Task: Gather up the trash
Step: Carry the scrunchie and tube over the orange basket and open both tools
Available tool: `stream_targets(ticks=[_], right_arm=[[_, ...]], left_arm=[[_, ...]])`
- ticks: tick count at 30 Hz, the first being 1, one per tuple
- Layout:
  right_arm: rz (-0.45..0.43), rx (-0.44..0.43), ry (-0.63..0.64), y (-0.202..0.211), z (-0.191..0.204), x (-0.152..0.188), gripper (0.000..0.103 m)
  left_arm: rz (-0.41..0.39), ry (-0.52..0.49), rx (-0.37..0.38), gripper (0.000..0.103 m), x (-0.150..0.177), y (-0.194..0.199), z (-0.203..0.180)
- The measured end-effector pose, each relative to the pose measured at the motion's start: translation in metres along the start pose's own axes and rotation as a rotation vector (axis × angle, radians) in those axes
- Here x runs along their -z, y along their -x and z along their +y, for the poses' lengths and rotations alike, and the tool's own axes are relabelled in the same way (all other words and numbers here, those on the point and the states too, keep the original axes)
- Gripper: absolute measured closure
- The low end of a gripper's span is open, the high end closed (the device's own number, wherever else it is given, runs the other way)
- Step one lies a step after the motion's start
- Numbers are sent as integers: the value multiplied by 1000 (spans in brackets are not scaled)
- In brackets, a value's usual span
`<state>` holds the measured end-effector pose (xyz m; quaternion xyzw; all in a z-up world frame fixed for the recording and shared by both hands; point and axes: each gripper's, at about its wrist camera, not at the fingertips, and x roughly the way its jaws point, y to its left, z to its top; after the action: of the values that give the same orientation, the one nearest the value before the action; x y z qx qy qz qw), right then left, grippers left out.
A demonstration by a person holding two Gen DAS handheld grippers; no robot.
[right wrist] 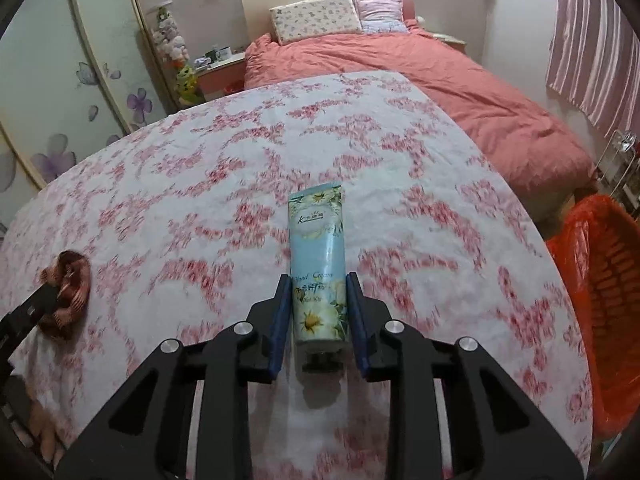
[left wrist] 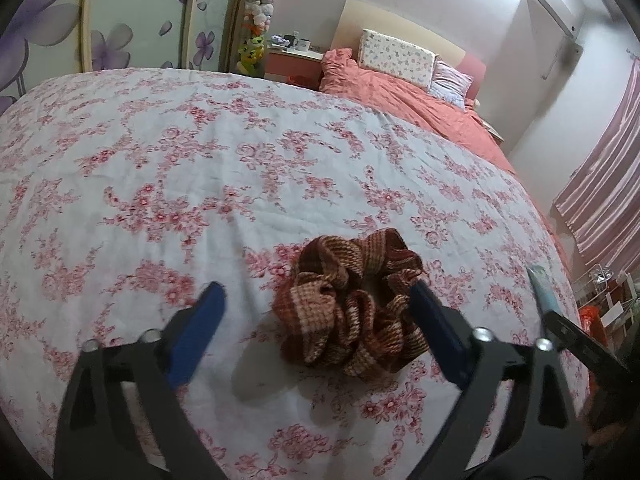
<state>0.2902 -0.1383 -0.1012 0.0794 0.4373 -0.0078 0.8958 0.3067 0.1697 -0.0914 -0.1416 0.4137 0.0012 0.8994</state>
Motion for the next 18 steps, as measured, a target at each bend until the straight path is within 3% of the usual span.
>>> stream_targets(ticks=[6,9,16,18], right_arm=[[8,-7,-17,7,-15,12,75],[1,-16,-4,7,-16,15,75],[-5,-48,10,8,-18,16,74],[-13,-45,23,7,-17,16,74]], left_arm=[[56,5,-20,40,-7,-2,-3],[69,24,-31,45,-6,-2,-5],[79,38,-45,44,-3,1,-2],[79,20,-64,50,-4,-1,-7]])
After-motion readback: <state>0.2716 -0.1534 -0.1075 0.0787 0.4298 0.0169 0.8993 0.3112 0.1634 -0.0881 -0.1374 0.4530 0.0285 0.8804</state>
